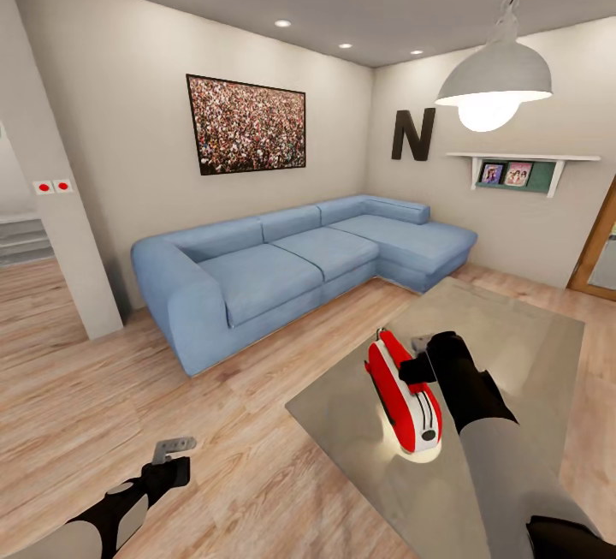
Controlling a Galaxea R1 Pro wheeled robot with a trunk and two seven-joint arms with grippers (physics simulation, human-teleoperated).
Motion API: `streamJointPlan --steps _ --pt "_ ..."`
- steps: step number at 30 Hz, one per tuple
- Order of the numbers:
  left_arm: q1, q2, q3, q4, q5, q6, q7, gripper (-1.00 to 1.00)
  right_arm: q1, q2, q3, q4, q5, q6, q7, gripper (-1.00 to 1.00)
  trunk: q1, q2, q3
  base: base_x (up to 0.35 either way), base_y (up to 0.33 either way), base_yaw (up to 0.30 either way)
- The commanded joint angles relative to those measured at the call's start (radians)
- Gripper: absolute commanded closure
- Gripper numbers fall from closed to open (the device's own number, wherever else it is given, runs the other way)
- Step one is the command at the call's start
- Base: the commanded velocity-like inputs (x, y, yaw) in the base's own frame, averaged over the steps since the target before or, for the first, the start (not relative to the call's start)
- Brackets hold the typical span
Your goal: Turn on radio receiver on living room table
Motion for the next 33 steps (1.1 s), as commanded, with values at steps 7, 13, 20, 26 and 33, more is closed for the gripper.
streamJointPlan --steps 7,13,20,26,33 --pt "0.000 0.004 0.003 0.000 0.003 0.000 0.002 1.00 0.001 -0.001 -0.005 0.028 -0.006 -0.010 0.007 1.00 0.011 -0.021 -0.009 0.000 0.000 0.000" --pt "0.000 0.004 0.004 0.000 0.003 0.000 0.004 1.00 0.001 -0.001 -0.006 0.037 -0.006 -0.009 0.099 1.00 0.034 -0.063 -0.028 0.000 0.000 0.000" --pt "0.000 0.004 0.004 0.000 0.003 0.000 0.005 1.00 0.002 -0.001 -0.007 0.039 -0.006 -0.020 0.125 1.00 0.061 -0.112 -0.050 0.000 0.000 0.000" --pt "0.000 0.001 0.003 0.001 0.003 0.000 0.008 1.00 0.004 -0.001 -0.007 0.059 -0.008 -0.097 0.127 1.00 0.084 -0.154 -0.069 0.000 0.000 0.000" --pt "0.000 0.000 0.004 0.000 0.003 0.000 0.004 1.00 0.004 -0.007 -0.010 0.062 -0.005 -0.107 0.113 1.00 0.100 -0.182 -0.081 0.000 0.000 0.000"
